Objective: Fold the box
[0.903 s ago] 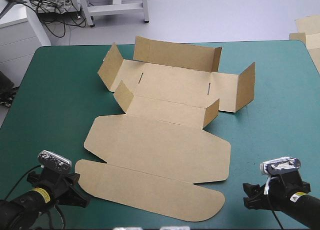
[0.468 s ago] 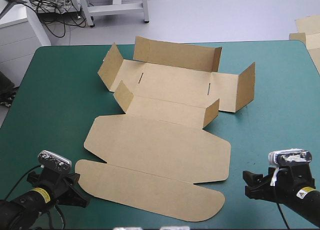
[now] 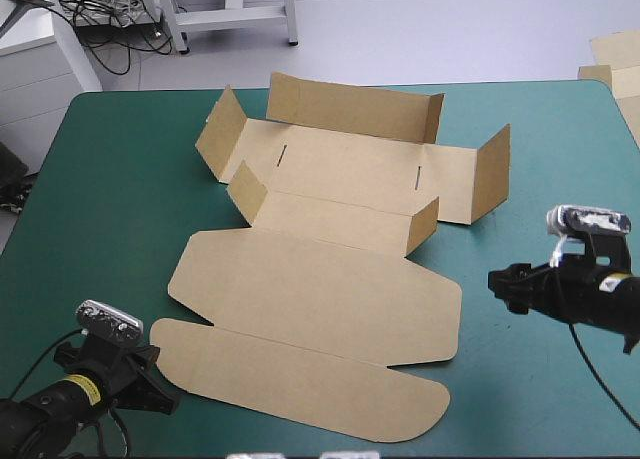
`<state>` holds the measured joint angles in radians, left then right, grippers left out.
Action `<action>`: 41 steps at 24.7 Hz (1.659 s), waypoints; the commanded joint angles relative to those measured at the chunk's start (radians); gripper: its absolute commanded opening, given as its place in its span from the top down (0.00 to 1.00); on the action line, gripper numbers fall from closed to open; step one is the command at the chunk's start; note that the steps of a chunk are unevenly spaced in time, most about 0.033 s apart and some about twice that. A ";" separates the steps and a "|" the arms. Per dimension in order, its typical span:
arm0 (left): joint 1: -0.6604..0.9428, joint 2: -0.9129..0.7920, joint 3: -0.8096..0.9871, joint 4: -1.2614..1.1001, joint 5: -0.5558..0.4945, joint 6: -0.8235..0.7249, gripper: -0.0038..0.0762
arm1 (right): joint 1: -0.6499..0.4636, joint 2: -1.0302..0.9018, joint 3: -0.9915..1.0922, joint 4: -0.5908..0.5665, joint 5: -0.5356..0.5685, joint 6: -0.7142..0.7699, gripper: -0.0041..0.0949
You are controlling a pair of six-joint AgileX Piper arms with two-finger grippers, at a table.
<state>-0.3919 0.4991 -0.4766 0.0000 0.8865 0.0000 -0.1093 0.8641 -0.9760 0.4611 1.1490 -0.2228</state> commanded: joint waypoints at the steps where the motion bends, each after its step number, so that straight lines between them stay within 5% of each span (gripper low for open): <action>1: 0.000 0.005 -0.026 0.000 -0.048 -0.012 0.96 | 0.003 0.112 -0.097 0.087 -0.036 -0.001 0.28; 8: 0.000 0.005 -0.026 0.000 -0.048 -0.012 0.96 | 0.003 0.339 -0.207 0.239 -0.052 -0.100 0.28; 19: 0.000 0.005 -0.025 0.000 -0.050 -0.012 0.96 | 0.003 0.641 -0.316 0.272 -0.080 -0.149 0.28; 28: 0.000 0.005 -0.025 0.000 -0.050 -0.012 0.96 | 0.003 0.808 -0.316 0.536 -0.094 -0.342 0.28; 41: 0.000 0.005 -0.025 0.000 -0.048 -0.012 0.96 | 0.173 0.900 -0.316 0.546 -0.285 -0.310 0.28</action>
<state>-0.3919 0.4991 -0.4755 0.0000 0.8875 0.0000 0.0503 1.7952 -1.2632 0.9641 0.8950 -0.5453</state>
